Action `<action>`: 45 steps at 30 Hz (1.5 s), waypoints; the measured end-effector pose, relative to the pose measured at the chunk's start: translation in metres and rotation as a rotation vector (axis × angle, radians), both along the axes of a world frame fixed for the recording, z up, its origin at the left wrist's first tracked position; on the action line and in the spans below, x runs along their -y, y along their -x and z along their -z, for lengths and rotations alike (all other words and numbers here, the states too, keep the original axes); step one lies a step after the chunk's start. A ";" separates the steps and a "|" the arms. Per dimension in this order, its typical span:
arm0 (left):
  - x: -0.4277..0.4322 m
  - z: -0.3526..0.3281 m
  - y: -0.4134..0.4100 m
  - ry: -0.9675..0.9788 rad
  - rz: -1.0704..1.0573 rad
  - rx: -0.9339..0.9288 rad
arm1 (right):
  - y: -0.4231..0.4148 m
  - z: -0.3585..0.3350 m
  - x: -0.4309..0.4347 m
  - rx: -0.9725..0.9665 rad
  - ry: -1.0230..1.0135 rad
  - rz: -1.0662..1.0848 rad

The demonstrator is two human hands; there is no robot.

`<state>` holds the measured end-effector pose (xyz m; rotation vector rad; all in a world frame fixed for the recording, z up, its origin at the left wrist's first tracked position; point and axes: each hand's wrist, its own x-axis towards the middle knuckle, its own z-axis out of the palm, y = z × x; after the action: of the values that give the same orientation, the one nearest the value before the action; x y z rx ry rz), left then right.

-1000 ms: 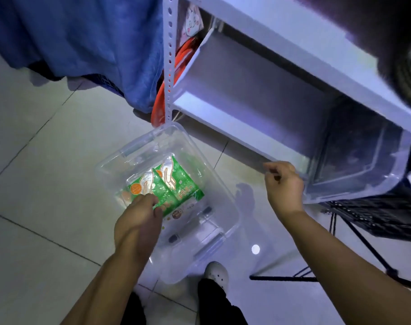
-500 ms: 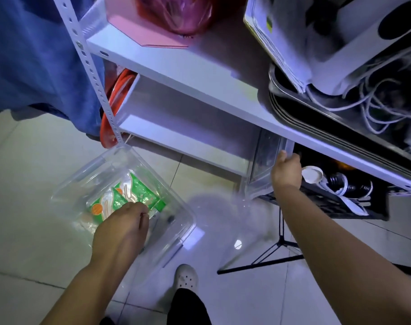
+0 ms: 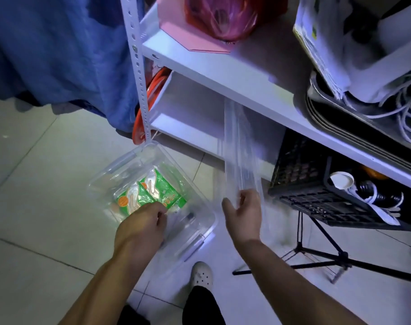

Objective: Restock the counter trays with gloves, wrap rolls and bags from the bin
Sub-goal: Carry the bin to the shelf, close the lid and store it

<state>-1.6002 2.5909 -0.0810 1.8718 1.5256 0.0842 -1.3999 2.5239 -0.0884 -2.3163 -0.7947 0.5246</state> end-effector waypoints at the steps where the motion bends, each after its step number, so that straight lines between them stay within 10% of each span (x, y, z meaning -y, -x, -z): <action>1: -0.004 -0.001 0.007 0.010 -0.014 0.001 | 0.017 0.001 0.004 0.025 0.028 -0.034; 14: -0.026 0.048 0.108 0.108 -0.023 -0.086 | 0.165 0.059 0.053 0.315 0.104 -0.607; 24: -0.008 0.197 0.120 0.575 -0.564 0.087 | 0.190 0.191 0.066 0.311 0.228 -0.818; 31: 0.011 0.264 0.110 0.476 -0.641 0.067 | 0.185 0.249 0.079 0.205 0.161 -0.823; 40: 0.019 0.294 0.109 0.450 -0.732 -0.025 | 0.125 0.274 0.100 0.070 0.179 0.099; 45: 0.022 0.294 0.107 0.364 -0.721 -0.090 | 0.111 0.285 0.097 -0.374 0.220 0.466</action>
<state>-1.7071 2.5688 -0.3753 0.9962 2.0517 0.0452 -1.5109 2.4267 -0.3737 -2.3862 -0.0157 0.8245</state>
